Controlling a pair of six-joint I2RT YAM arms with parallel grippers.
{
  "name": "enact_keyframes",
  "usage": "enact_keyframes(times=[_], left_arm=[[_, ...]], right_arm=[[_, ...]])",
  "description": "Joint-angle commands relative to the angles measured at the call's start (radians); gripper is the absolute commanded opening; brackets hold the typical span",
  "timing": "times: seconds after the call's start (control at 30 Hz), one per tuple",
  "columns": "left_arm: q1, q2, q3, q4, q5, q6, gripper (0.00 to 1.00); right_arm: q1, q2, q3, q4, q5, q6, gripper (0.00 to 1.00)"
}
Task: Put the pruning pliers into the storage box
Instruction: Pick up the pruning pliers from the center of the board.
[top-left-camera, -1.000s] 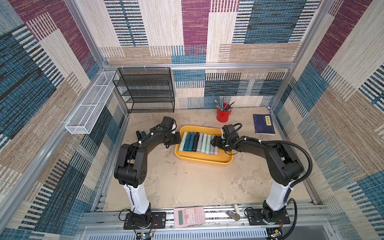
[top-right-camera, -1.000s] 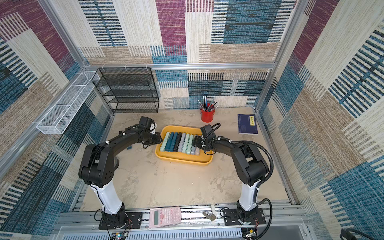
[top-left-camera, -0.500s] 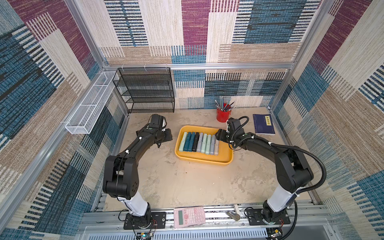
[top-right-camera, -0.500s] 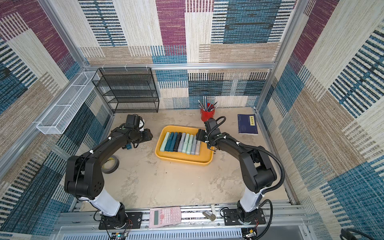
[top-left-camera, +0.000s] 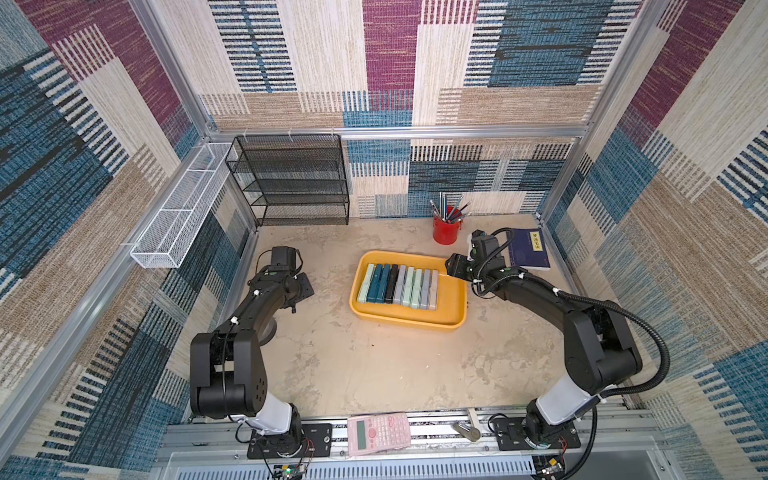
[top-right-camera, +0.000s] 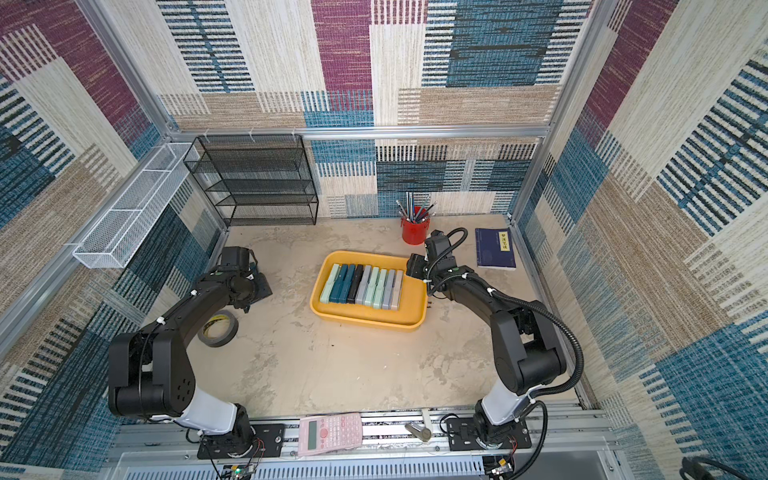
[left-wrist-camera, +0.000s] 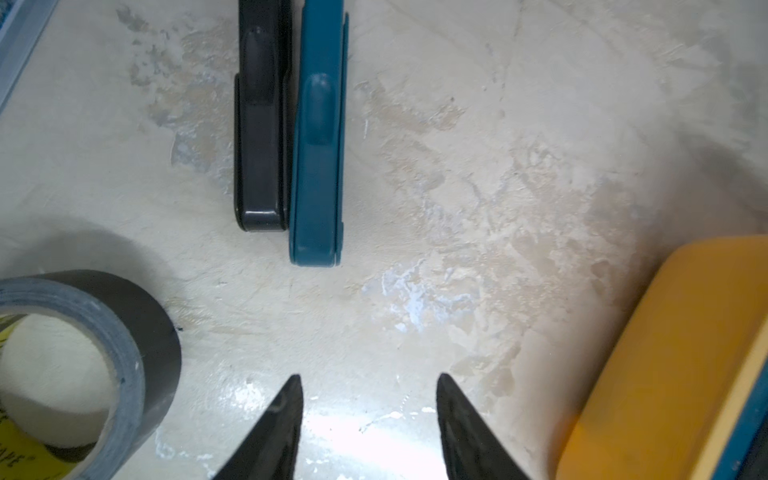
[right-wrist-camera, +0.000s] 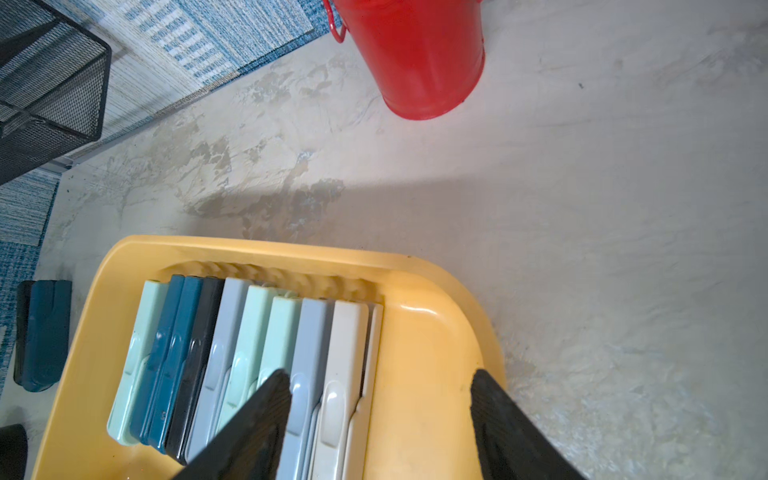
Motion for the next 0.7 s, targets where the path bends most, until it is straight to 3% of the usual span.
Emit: enact_keyframes(times=[0.0,0.67], left_arm=[[0.017,0.033,0.005,-0.008,-0.025,-0.016,0.53],[0.065,0.303,0.238,-0.1,-0.021,0.057,0.53]], right_arm=[[-0.001,-0.009,-0.007,0.045,-0.023,-0.01,0.7],[-0.015,-0.036,-0.047,0.054,-0.014,0.02,0.7]])
